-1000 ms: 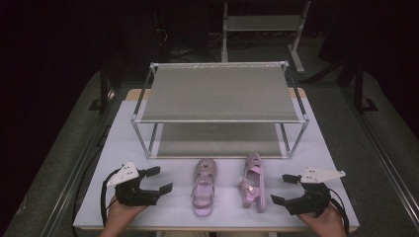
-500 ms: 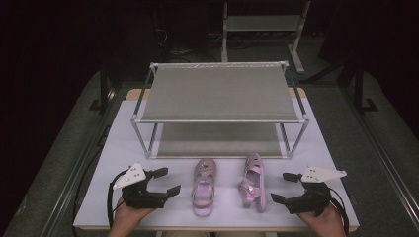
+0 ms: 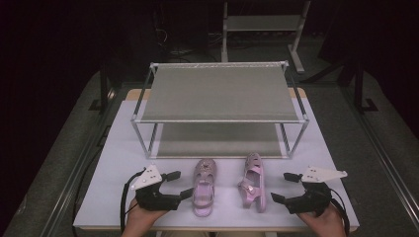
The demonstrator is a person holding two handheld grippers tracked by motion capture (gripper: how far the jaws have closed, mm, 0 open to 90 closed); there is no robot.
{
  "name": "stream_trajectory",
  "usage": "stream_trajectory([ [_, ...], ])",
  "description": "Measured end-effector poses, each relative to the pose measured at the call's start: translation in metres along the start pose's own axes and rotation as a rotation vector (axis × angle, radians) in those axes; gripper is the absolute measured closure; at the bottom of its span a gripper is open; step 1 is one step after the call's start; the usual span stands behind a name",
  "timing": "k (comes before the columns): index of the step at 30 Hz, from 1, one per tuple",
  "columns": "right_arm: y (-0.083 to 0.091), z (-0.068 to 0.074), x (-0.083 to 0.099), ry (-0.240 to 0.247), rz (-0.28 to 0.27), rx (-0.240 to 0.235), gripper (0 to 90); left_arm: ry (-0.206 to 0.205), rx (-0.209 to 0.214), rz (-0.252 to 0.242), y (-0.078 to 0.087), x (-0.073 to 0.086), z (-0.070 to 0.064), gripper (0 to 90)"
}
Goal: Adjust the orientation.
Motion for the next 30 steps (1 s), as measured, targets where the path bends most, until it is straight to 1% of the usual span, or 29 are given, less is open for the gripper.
stream_trajectory([
  [2, -0.001, 0.0, -0.001, 0.002, 0.001, 0.0, 14.5, 0.004, -0.001, 0.005, -0.004, 0.0, -0.003, 27.1],
  [4, -0.001, 0.002, 0.0, 0.007, 0.005, -0.003, 14.5, 0.004, 0.002, 0.009, -0.006, -0.001, -0.005, 31.2],
  [6, -0.001, 0.003, 0.001, 0.009, 0.006, -0.003, 14.5, -0.004, -0.006, 0.025, -0.009, -0.001, -0.006, 32.3],
  [8, 0.002, 0.005, 0.002, 0.015, 0.002, -0.001, 14.6, 0.006, -0.007, 0.027, -0.011, -0.001, -0.008, 35.5],
  [10, 0.005, 0.006, 0.002, 0.018, -0.002, 0.005, 14.6, -0.007, -0.021, 0.047, -0.013, 0.001, -0.008, 39.0],
  [11, 0.006, 0.006, 0.001, 0.017, -0.006, 0.006, 14.7, -0.003, -0.027, 0.049, -0.013, 0.001, -0.008, 40.3],
  [13, 0.008, 0.007, 0.001, 0.021, -0.01, 0.012, 14.8, 0.015, -0.015, 0.045, -0.014, 0.001, -0.008, 43.4],
  [14, 0.008, 0.007, 0.001, 0.01, -0.003, 0.015, 14.8, 0.014, -0.015, 0.057, -0.017, 0.002, -0.008, 47.0],
  [15, 0.008, 0.007, 0.001, 0.01, -0.003, 0.015, 14.8, 0.014, -0.015, 0.057, -0.017, 0.002, -0.008, 48.6],
  [16, 0.008, 0.007, 0.001, 0.01, -0.003, 0.015, 14.8, 0.015, -0.012, 0.063, -0.018, 0.003, -0.009, 48.6],
  [18, 0.007, 0.008, 0.0, 0.015, -0.006, 0.02, 14.8, 0.031, 0.003, 0.068, -0.02, 0.004, -0.011, 51.2],
  [20, 0.007, 0.008, 0.0, 0.016, -0.004, 0.018, 14.8, 0.028, 0.001, 0.082, -0.023, 0.006, -0.012, 53.1],
  [21, 0.007, 0.008, 0.0, 0.017, -0.003, 0.02, 14.8, 0.037, 0.002, 0.088, -0.024, 0.008, -0.013, 54.1],
  [22, 0.007, 0.008, 0.001, 0.017, -0.002, 0.021, 14.8, 0.03, -0.004, 0.102, -0.025, 0.009, -0.013, 56.0],
  [23, 0.007, 0.008, 0.001, 0.017, -0.002, 0.021, 14.8, 0.03, -0.004, 0.102, -0.025, 0.009, -0.013, 57.9],
  [24, 0.007, 0.008, 0.001, 0.018, -0.002, 0.021, 14.8, 0.038, -0.003, 0.105, -0.025, 0.01, -0.013, 57.9],
  [27, 0.008, 0.008, 0.001, 0.016, -0.006, 0.022, 14.9, 0.051, 0.016, 0.103, -0.027, 0.013, -0.013, 59.8],
  [29, 0.008, 0.008, 0.001, 0.02, -0.005, 0.025, 14.9, 0.073, 0.034, 0.098, -0.027, 0.014, -0.013, 63.1],
  [30, 0.008, 0.009, 0.001, 0.02, -0.005, 0.026, 15.0, 0.073, 0.031, 0.1, -0.027, 0.014, -0.013, 66.8],
])
Point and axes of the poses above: each handheld gripper's, and its own axes: y roughly backward along the jaws, x roughly out of its underside, z roughly to its left, the point moved 8 cm from there along -y, roughly forward along the jaws, and after that the axes turned 3 degrees about z, right-handed, at the moved point
